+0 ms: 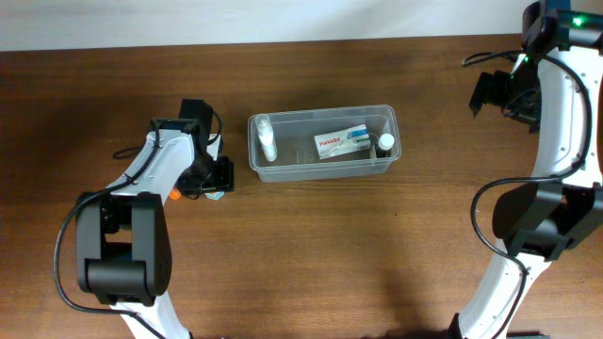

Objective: Pack container
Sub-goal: 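Lift the jar and carry it right over the container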

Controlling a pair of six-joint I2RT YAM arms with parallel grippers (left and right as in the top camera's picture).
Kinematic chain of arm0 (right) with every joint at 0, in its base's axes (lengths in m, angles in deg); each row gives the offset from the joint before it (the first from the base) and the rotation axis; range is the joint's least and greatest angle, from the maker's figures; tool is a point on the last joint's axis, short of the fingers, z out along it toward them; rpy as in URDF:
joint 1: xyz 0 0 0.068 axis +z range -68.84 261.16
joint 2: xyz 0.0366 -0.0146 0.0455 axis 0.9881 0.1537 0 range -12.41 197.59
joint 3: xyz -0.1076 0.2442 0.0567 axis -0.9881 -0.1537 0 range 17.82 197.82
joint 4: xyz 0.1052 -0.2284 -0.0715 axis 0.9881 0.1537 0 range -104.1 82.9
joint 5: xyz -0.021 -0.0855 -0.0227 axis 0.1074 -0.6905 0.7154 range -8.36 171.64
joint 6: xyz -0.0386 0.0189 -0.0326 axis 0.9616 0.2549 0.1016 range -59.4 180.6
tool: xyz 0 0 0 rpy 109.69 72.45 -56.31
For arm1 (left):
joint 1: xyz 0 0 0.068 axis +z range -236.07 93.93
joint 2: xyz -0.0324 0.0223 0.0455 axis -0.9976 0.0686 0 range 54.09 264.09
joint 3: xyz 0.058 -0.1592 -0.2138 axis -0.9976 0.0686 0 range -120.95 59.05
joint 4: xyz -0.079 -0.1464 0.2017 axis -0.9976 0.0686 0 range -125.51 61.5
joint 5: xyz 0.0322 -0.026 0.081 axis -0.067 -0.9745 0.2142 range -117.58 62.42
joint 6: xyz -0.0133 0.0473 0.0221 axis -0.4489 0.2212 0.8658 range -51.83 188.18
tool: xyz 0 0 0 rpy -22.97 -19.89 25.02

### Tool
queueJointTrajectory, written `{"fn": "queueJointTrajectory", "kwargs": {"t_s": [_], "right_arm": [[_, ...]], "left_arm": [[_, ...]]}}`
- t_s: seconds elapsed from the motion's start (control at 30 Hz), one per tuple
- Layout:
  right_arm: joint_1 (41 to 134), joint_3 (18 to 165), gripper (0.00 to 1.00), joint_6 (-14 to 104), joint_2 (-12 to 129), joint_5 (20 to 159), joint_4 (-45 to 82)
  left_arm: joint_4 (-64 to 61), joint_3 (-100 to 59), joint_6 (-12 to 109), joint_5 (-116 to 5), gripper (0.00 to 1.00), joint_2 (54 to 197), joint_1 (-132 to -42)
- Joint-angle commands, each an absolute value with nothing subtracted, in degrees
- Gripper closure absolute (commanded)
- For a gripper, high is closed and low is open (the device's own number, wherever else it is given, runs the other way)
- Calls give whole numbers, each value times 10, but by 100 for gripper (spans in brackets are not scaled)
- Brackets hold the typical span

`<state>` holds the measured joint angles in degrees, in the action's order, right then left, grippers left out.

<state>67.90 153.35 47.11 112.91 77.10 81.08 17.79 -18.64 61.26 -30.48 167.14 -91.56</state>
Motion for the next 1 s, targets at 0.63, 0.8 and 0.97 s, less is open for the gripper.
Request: {"fn": "queueJointTrajectory", "kwargs": {"t_s": [0.63, 0.8, 0.97], "right_arm": [[676, 1534, 2, 466, 1127, 764, 811], [676, 1534, 2, 466, 1127, 764, 811], [676, 1534, 1, 466, 1127, 764, 811]], "left_arm": [[182, -197, 611, -301, 58, 1674, -914], [181, -197, 611, -301, 60, 1674, -914], [182, -197, 611, -301, 63, 1674, -914]]}}
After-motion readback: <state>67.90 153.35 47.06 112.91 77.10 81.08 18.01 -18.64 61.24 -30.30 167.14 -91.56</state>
